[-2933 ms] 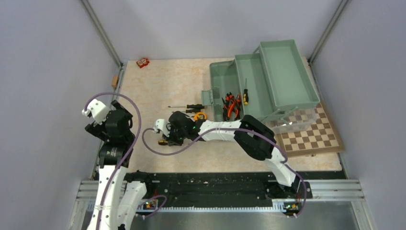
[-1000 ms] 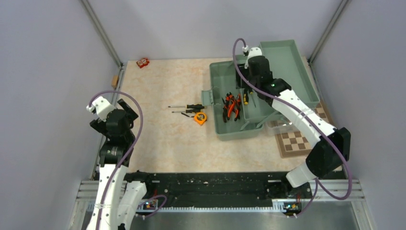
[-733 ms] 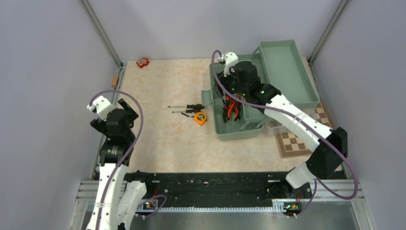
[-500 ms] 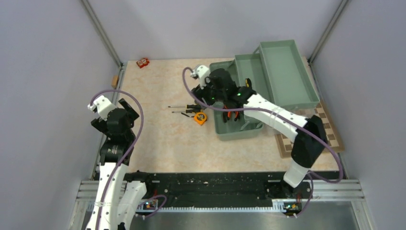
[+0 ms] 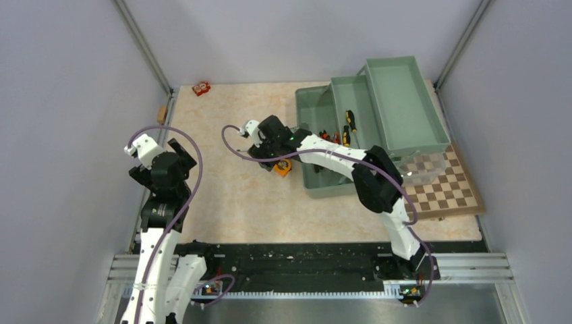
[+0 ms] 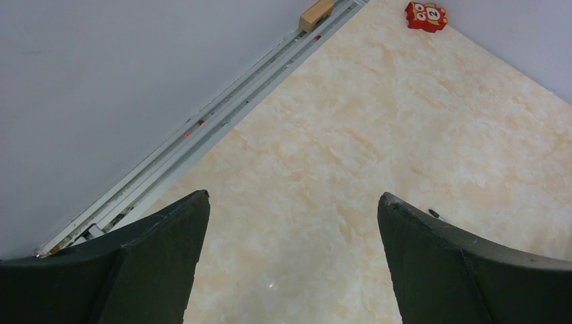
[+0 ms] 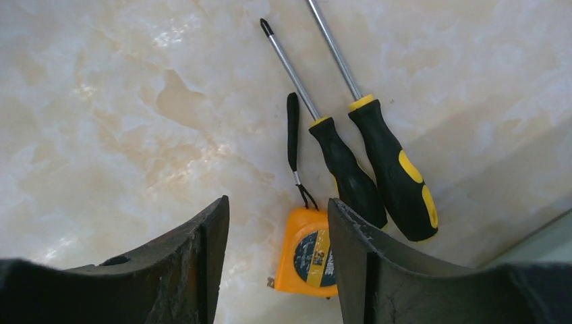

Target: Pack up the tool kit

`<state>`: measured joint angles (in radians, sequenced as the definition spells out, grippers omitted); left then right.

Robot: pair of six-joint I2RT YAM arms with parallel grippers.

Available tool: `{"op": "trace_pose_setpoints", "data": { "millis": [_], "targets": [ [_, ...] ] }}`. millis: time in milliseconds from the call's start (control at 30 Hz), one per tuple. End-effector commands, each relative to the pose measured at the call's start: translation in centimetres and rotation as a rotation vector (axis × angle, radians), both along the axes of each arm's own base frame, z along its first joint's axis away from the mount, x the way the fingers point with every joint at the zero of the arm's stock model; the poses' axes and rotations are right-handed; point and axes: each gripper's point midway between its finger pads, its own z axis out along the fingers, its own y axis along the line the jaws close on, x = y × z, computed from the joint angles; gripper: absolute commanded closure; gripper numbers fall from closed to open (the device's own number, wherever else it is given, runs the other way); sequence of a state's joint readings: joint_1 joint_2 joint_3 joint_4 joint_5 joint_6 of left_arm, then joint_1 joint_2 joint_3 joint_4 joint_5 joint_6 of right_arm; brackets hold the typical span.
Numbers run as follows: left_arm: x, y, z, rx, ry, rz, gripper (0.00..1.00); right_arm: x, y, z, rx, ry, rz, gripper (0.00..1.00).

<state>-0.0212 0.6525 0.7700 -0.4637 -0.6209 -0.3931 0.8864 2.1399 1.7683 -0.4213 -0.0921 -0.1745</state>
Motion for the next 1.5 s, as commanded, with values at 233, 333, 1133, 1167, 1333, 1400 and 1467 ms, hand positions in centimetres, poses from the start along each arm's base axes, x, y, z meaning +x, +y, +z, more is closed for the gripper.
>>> {"op": "trace_pose_setpoints", "data": {
  "millis": [233,333,1133,1167,1333,1400,1467],
  "targets": [
    [0.4,-0.1,0.7,0.005,-0.032,-0.01,0.01,5.3,0.8,-2.4,-0.093,-0.128,-0.129,0.57],
    [0.5,-0.2,0.6,0.005,-0.031,-0.011,0.01,5.3,0.8,-3.9,-0.116,-0.114,-0.119,0.58],
    [0.5,-0.3,0.7,0.004,-0.034,-0.018,0.01,-6.0,1.2,-7.5,-0.159,0.227,0.065,0.66],
    [0.5,-0.3,0.7,0.004,-0.034,-0.018,0.01,-6.3,1.4,-6.8,-0.149,0.226,0.064,0.66],
    [0.4,-0.2,0.7,0.005,-0.035,-0.017,0.01,-5.2,0.5,-6.2,-0.189,0.151,0.0,0.65],
    [0.4,-0.3,0.8,0.004,-0.036,-0.018,0.01,-4.5,-0.4,-7.0,-0.244,0.126,-0.031,0.65],
    [0.4,-0.3,0.7,0.004,-0.035,-0.019,0.01,-4.3,-0.9,-7.9,-0.28,0.125,-0.05,0.65]
  ]
}}
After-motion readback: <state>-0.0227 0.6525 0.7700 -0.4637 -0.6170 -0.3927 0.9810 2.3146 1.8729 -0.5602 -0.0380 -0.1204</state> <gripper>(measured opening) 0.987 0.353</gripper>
